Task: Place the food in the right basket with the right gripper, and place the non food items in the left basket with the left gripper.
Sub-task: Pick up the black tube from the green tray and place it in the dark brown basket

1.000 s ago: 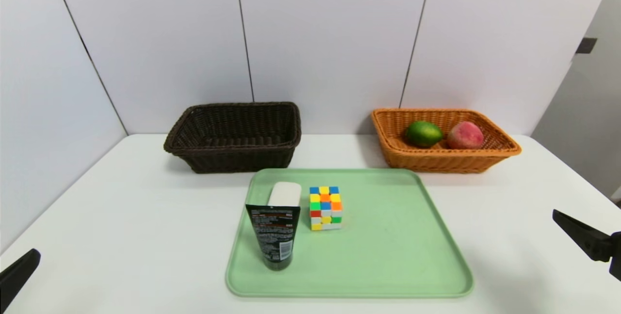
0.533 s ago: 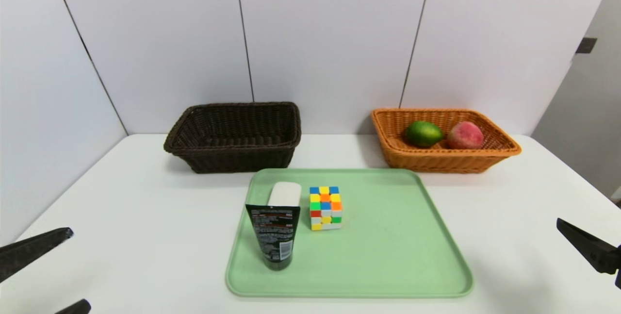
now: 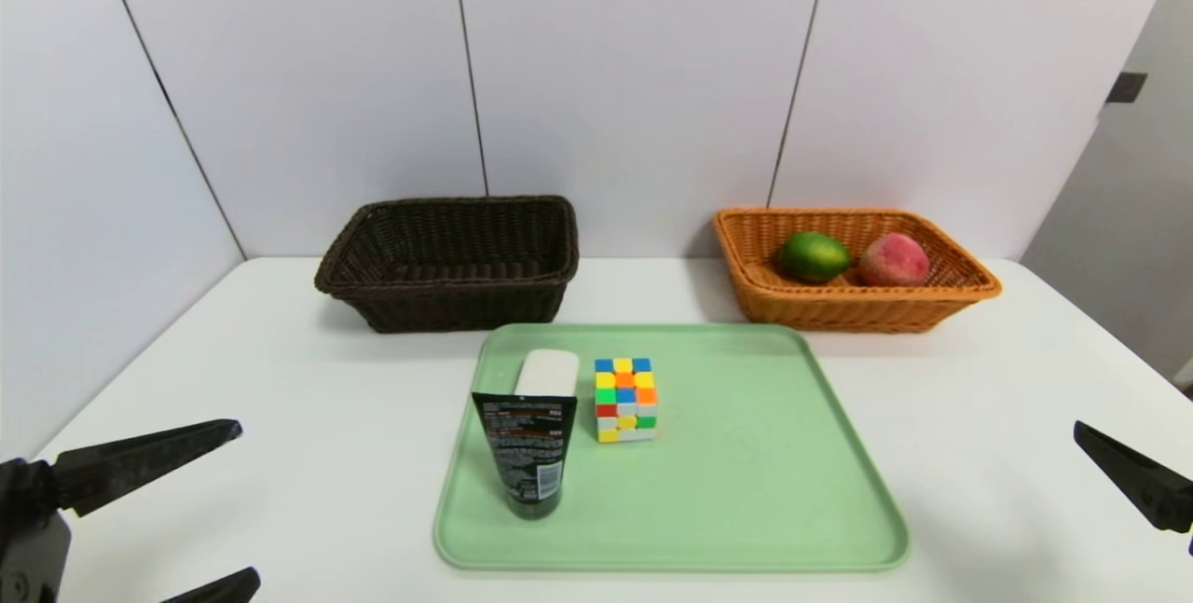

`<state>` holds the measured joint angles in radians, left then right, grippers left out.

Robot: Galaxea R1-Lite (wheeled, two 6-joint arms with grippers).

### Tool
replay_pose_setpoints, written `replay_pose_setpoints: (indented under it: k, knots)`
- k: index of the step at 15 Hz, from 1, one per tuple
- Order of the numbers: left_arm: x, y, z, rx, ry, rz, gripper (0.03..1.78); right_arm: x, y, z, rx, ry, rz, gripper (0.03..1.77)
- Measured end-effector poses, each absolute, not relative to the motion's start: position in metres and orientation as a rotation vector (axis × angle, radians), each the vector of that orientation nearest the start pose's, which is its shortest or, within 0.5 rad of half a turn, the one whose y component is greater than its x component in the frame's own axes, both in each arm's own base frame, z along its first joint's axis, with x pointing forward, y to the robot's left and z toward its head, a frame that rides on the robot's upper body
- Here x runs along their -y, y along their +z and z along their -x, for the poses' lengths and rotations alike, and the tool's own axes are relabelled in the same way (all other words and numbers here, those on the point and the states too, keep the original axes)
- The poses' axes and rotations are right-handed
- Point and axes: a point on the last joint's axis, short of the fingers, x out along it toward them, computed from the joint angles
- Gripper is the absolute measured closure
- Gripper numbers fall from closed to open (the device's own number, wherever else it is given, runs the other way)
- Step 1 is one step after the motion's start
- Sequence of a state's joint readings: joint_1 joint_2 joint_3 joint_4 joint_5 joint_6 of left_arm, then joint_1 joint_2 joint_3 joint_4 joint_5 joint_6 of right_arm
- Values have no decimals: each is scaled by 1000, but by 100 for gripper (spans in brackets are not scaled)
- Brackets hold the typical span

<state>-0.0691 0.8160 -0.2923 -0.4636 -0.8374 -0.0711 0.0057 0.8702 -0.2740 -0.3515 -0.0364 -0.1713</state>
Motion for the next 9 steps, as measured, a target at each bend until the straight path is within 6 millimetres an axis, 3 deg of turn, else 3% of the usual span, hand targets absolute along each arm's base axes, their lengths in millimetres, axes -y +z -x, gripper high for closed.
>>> replay_pose_setpoints:
  k: [4,9]
  knots:
    - [28,176,-111,-116,-937,-13,12,0,169,-93,-248,-8,177,11]
    - [35,161,-147,-142,-962,-24,12,0,169,-94,-252,-7,177,11]
